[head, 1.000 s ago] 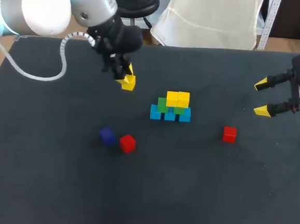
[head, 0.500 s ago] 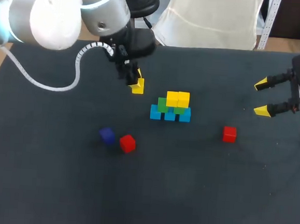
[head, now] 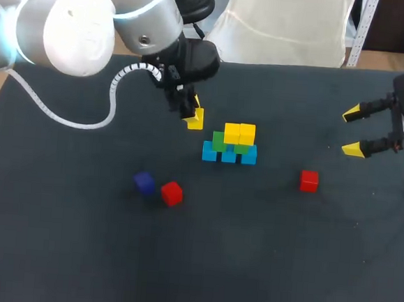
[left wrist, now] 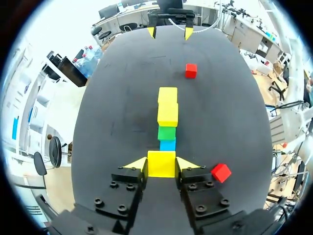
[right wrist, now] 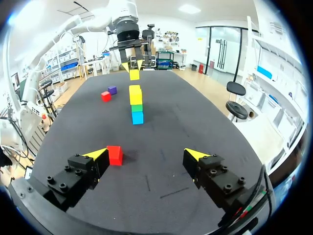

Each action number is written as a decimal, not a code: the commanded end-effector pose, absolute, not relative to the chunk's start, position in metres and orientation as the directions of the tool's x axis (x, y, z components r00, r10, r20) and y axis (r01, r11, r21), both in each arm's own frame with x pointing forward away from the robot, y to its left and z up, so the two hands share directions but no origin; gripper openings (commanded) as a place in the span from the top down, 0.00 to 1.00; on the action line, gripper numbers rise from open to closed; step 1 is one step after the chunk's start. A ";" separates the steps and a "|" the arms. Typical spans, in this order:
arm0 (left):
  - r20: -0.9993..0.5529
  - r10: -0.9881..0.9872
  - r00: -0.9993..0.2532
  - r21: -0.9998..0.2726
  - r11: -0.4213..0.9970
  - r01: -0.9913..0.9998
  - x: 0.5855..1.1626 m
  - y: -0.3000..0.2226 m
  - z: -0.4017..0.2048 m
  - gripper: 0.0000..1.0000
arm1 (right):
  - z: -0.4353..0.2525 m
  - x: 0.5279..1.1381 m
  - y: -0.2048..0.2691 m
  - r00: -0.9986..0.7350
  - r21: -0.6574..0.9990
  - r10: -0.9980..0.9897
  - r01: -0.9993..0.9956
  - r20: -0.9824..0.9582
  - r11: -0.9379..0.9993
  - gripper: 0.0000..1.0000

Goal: Place the blue cubes, place green cubes on the blue cubes, place the yellow cubes on the green cubes, then place the red cubes on the yellow cubes, and place purple cube on the red cubes.

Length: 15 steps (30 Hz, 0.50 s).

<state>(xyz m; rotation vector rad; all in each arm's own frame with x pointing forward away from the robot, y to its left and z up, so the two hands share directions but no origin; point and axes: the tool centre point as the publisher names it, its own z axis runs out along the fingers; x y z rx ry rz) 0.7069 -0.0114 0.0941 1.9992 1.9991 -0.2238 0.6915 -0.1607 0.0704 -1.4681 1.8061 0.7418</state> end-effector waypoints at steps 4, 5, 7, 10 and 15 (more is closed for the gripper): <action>-0.320 0.947 0.037 0.093 -0.007 0.996 0.710 -0.024 0.091 1.00 | 0.069 0.693 -0.161 -0.127 0.010 -0.587 -0.980 -0.799 0.197 0.00; -0.335 0.941 0.036 0.088 -0.007 0.996 0.710 -0.025 0.090 1.00 | 0.069 0.693 -0.161 -0.127 0.010 -0.587 -0.980 -0.799 0.197 0.00; -0.329 0.943 0.047 0.085 -0.020 0.996 0.709 -0.029 0.089 1.00 | 0.069 0.693 -0.161 -0.127 0.010 -0.587 -0.980 -0.799 0.197 0.00; -0.340 0.939 0.053 0.080 -0.027 0.996 0.709 -0.034 0.089 1.00 | 0.069 0.693 -0.161 -0.127 0.010 -0.587 -0.980 -0.799 0.197 0.00; -0.327 0.943 0.064 0.076 -0.041 0.996 0.709 -0.039 0.085 1.00 | 0.069 0.693 -0.161 -0.127 0.010 -0.587 -0.980 -0.799 0.197 0.00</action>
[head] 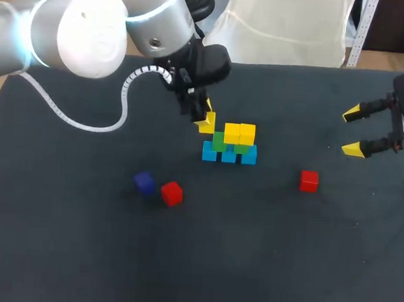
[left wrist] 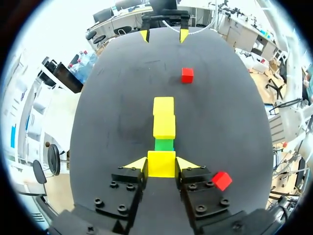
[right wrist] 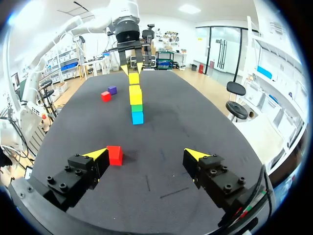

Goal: Place the blue cubes, place green cubes on the blue cubes, place the yellow cubes on the green cubes, then place the red cubes on the yellow cubes, and place purple cube on the red cubes.

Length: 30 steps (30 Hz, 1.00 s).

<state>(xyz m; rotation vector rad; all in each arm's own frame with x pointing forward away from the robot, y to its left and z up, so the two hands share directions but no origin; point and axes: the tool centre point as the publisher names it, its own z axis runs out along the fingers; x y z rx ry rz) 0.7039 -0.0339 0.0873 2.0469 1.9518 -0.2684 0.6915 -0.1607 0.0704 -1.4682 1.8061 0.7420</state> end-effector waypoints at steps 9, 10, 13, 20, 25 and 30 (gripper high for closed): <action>-0.343 0.937 0.059 0.060 -0.041 0.997 0.709 -0.041 0.080 1.00 | 0.069 0.693 -0.161 -0.127 0.010 -0.587 -0.980 -0.799 0.197 0.00; -0.336 0.940 0.063 0.063 -0.045 0.997 0.709 -0.041 0.080 1.00 | 0.069 0.693 -0.161 -0.127 0.010 -0.587 -0.980 -0.799 0.197 0.00; -0.334 0.940 0.065 0.060 -0.048 0.997 0.710 -0.043 0.078 1.00 | 0.069 0.693 -0.161 -0.127 0.010 -0.587 -0.980 -0.799 0.197 0.00; -0.353 0.933 0.064 0.048 -0.050 0.998 0.710 -0.045 0.075 1.00 | 0.069 0.693 -0.161 -0.127 0.010 -0.587 -0.980 -0.799 0.197 0.00; -0.348 0.935 0.069 0.047 -0.056 0.997 0.710 -0.045 0.073 1.00 | 0.069 0.693 -0.161 -0.127 0.010 -0.587 -0.980 -0.799 0.197 0.00; -0.351 0.934 0.071 0.044 -0.060 0.997 0.710 -0.046 0.071 1.00 | 0.069 0.693 -0.161 -0.127 0.010 -0.587 -0.980 -0.799 0.197 0.00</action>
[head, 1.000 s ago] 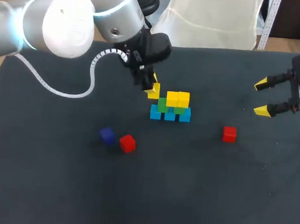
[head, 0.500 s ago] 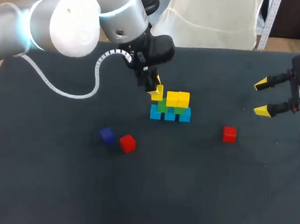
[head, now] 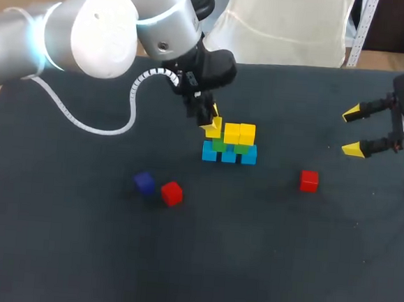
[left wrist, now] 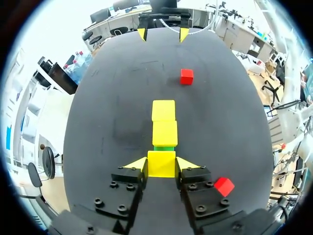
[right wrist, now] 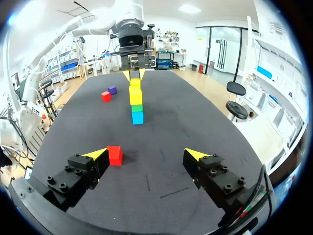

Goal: Place the blue cubes, place green cubes on the blue cubes, place the yellow cubes on the green cubes, then place the red cubes on the yellow cubes, and place purple cube on the red cubes.

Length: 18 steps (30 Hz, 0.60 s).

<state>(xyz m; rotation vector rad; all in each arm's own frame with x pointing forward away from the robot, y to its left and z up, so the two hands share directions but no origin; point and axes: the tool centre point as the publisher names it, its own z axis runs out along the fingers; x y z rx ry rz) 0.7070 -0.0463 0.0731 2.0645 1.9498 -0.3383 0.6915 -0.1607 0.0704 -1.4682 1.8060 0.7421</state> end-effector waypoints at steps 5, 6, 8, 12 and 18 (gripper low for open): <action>-0.357 0.931 0.072 0.036 -0.063 0.997 0.711 -0.048 0.070 1.00 | 0.069 0.693 -0.161 -0.127 0.010 -0.587 -0.980 -0.799 0.197 0.00; -0.349 0.934 0.076 0.038 -0.067 0.997 0.710 -0.048 0.069 1.00 | 0.069 0.693 -0.161 -0.127 0.010 -0.587 -0.980 -0.799 0.197 0.00; -0.349 0.934 0.077 0.036 -0.069 0.997 0.710 -0.049 0.069 1.00 | 0.069 0.693 -0.161 -0.127 0.010 -0.587 -0.980 -0.799 0.197 0.00; -0.364 0.928 0.075 0.029 -0.069 0.997 0.710 -0.050 0.068 1.00 | 0.069 0.693 -0.161 -0.127 0.010 -0.587 -0.980 -0.799 0.197 0.00; -0.365 0.928 0.080 0.028 -0.075 0.997 0.710 -0.052 0.068 1.00 | 0.069 0.693 -0.161 -0.127 0.010 -0.587 -0.980 -0.799 0.197 0.00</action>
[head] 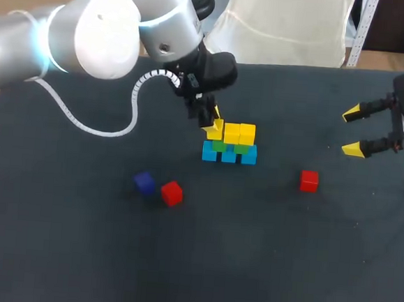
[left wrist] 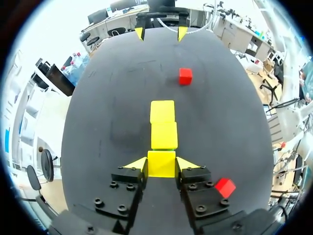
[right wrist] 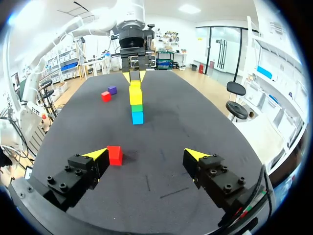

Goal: Place the blue cubes, place green cubes on the blue cubes, place the yellow cubes on the green cubes, then place the red cubes on the yellow cubes, and place purple cube on the red cubes.

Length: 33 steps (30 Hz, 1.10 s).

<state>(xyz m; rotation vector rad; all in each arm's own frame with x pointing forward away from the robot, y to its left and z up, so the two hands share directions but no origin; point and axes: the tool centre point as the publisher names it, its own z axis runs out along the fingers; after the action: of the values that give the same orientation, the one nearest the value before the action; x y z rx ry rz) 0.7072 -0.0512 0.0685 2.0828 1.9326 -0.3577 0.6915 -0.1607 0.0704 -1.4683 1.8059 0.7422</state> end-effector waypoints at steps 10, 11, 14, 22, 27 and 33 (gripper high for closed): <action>-0.345 0.935 0.085 0.027 -0.080 0.996 0.710 -0.051 0.067 0.56 | 0.069 0.693 -0.161 -0.127 0.010 -0.587 -0.980 -0.799 0.197 0.00; -0.349 0.933 0.083 0.024 -0.080 0.997 0.709 -0.052 0.067 0.52 | 0.069 0.693 -0.161 -0.127 0.010 -0.587 -0.980 -0.799 0.197 0.00; -0.351 0.933 0.082 0.018 -0.080 0.997 0.709 -0.052 0.067 0.22 | 0.069 0.693 -0.161 -0.127 0.010 -0.587 -0.980 -0.799 0.197 0.00; -0.360 0.930 0.077 0.016 -0.076 0.997 0.709 -0.050 0.067 0.00 | 0.069 0.693 -0.161 -0.127 0.010 -0.587 -0.980 -0.799 0.197 0.00; -0.368 0.926 0.078 0.031 -0.072 0.997 0.707 -0.043 0.075 0.00 | 0.069 0.693 -0.161 -0.127 0.010 -0.587 -0.980 -0.799 0.197 0.00; -0.374 0.925 0.070 0.049 -0.056 0.997 0.705 -0.028 0.082 0.00 | 0.069 0.693 -0.161 -0.127 0.010 -0.587 -0.980 -0.799 0.197 0.00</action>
<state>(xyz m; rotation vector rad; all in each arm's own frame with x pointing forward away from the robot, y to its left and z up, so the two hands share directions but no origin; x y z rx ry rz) 0.7130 -0.0375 0.0793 2.0723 1.9396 -0.3550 0.6916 -0.1607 0.0704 -1.4683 1.8059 0.7423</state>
